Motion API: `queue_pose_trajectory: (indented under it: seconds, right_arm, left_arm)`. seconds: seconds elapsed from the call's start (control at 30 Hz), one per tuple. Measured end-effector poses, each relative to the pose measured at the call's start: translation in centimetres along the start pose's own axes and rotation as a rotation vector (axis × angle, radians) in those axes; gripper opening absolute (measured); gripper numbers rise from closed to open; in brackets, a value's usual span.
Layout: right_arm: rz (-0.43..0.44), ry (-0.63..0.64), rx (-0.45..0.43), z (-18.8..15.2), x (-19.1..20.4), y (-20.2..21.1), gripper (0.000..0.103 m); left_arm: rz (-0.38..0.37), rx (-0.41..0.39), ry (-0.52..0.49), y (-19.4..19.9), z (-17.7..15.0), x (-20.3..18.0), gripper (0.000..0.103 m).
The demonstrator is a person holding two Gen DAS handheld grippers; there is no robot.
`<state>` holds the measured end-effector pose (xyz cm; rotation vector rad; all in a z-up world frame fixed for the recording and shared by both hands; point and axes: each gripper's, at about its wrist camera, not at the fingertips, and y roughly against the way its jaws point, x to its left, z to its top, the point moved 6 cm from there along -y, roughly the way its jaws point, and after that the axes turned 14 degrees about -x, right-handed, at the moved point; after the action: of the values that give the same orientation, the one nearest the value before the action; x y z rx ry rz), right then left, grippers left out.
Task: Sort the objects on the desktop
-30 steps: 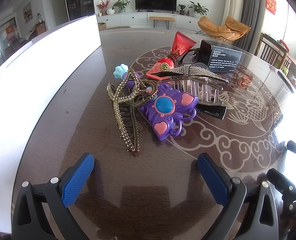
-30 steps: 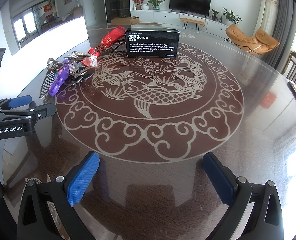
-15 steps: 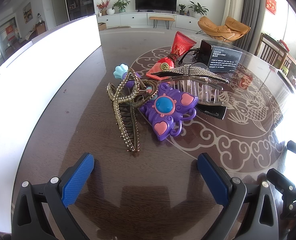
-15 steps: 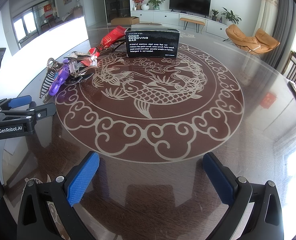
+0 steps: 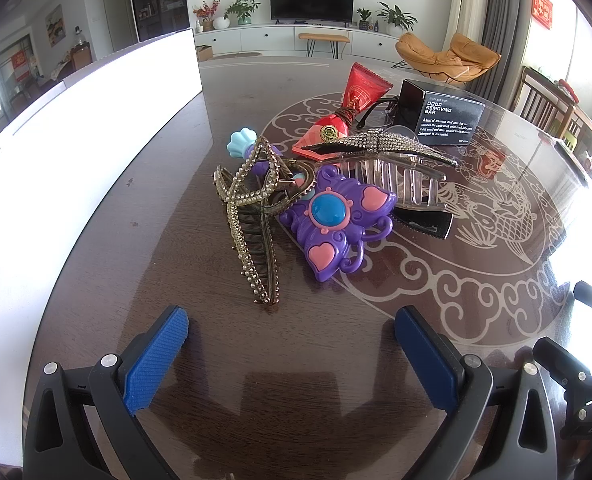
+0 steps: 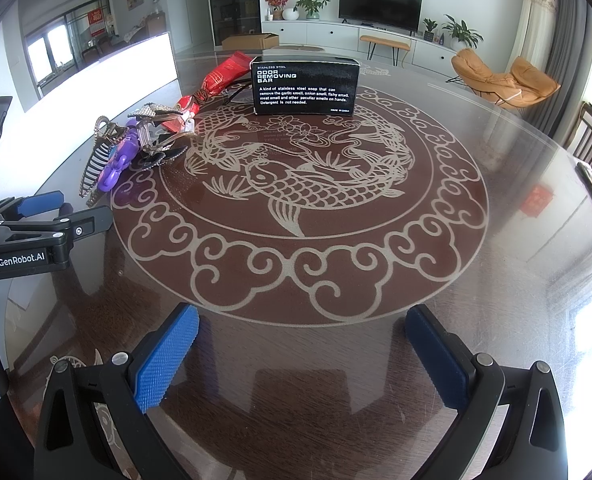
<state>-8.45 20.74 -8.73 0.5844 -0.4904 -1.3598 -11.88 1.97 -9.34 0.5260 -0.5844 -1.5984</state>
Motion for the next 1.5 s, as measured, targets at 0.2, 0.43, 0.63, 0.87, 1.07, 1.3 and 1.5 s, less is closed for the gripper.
queue_pose_trajectory:
  seconds: [0.2,0.43,0.63,0.87,1.07,1.3,1.5]
  right_arm:
    - [0.0,0.0,0.0,0.0,0.0,0.0,0.103]
    - [0.0,0.0,0.0,0.0,0.0,0.0,0.103]
    - [0.0,0.0,0.0,0.0,0.0,0.0,0.103]
    - [0.0,0.0,0.0,0.0,0.0,0.1,0.103]
    - [0.0,0.0,0.001,0.0,0.0,0.1,0.103]
    - [-0.001,-0.001,0.001,0.0,0.0,0.1,0.103]
    - [0.131,-0.034,-0.072,3.6,1.9,-0.6,0.103]
  left_arm:
    - [0.0,0.0,0.0,0.0,0.0,0.0,0.103]
    - [0.0,0.0,0.0,-0.1,0.0,0.0,0.103]
    - [-0.001,0.0,-0.001,-0.1,0.0,0.1,0.103]
    - [-0.024,0.014,-0.022,0.1,-0.3,0.3,0.103]
    - [-0.02,0.063,-0.015,2.7,-2.1,2.5,0.103]
    - [-0.003,0.039,0.208,3.6,-2.4,6.6,0.103]
    - [0.063,0.034,0.172,3.2,-2.7,6.3,0.103]
